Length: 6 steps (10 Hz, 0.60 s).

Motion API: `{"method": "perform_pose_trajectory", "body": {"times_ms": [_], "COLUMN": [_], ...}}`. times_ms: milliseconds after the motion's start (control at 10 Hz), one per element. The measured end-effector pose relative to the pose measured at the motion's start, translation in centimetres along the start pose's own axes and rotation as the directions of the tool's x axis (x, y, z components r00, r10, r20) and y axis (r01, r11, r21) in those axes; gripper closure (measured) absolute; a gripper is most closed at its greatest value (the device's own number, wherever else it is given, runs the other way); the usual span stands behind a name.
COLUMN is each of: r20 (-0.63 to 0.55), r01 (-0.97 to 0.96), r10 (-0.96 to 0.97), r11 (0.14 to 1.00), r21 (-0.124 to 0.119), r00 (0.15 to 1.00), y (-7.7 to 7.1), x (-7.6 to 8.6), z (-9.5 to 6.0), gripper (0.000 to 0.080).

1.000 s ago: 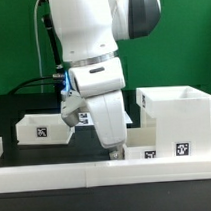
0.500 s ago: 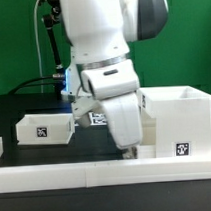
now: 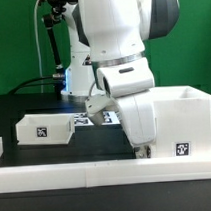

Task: Assemble drawer

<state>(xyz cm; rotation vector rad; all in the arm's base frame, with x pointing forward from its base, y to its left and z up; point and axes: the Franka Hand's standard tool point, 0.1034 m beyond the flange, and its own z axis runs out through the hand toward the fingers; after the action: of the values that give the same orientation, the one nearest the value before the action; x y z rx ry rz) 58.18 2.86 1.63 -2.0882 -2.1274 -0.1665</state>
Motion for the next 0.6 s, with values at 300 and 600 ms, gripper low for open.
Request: {"method": "perform_pose_trajectory", "body": {"times_ms": [300, 600], "r20": [0.015, 0.029], "r01": [-0.028, -0.090], "r10": [0.028, 0.090], "r11": [1.000, 0.996], "r21": [0.013, -0.003], "r00": [0.999, 0.996], "y": [0.1, -0.9], "x": [-4.3, -8.2], "z": [-1.2, -2.9], "gripper": [0.0151, 0.0151]}}
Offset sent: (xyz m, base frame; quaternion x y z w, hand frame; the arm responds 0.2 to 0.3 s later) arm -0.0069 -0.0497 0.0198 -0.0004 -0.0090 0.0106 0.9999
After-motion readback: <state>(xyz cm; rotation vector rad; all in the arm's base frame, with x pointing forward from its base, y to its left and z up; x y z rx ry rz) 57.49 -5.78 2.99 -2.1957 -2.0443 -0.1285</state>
